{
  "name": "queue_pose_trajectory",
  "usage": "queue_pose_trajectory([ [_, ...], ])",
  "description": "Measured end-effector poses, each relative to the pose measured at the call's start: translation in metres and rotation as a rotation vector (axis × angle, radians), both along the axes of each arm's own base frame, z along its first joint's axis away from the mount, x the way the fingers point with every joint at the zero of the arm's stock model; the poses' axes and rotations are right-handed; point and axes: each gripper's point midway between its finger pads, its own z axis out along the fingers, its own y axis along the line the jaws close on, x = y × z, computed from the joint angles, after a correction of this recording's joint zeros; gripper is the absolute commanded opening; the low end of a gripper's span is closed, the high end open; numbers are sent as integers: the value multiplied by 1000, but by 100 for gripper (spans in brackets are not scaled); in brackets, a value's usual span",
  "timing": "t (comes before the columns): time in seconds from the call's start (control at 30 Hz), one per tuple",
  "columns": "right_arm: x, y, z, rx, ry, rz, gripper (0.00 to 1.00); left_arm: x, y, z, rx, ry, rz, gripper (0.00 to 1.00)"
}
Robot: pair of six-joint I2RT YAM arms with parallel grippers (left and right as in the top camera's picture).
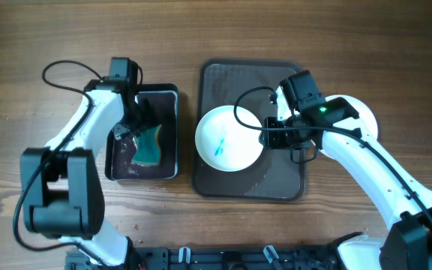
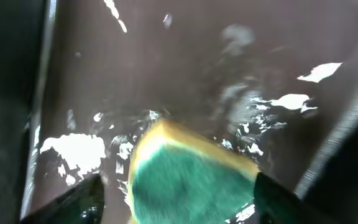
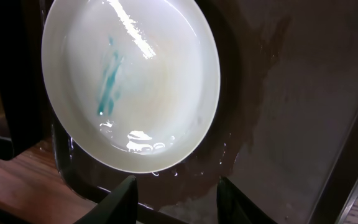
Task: Clean dirty plates on tray and stack at the side
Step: 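Grasp the green sponge in the small tray with the left gripper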
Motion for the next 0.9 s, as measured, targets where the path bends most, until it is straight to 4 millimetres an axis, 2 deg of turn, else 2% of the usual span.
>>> queue_pose_trajectory([
  [0.1,0,0,0,0,0,0,42,-11,-7,17,-42,21,-2,73],
  [0.13,0,0,0,0,0,0,42,-20,-9,20,-58,56,-3,72],
  [0.23,0,0,0,0,0,0,42,-50,-13,21,-83,174,-3,69],
  [0.3,0,0,0,0,0,0,42,-62,-15,21,-90,222,-3,69],
  [0.37,0,0,0,0,-1,0,42,-68,-17,15,-93,238,-9,70],
  [0.53,0,0,0,0,0,0,42,-77,-22,-19,-90,215,-24,66],
  [0.6,0,0,0,0,-1,0,42,-80,-18,-30,-72,202,-6,56],
  [0.67,0,0,0,0,-1,0,42,-80,-14,-35,-51,186,18,37],
  [0.7,0,0,0,0,0,0,42,-81,-11,-35,-37,176,22,20],
  [0.73,0,0,0,0,0,0,42,-82,-10,-36,-29,171,31,9],
  [0.77,0,0,0,0,-1,0,42,-82,-8,-36,-20,169,39,4],
  [0.9,0,0,0,0,0,0,41,-82,-2,-34,10,172,49,4],
])
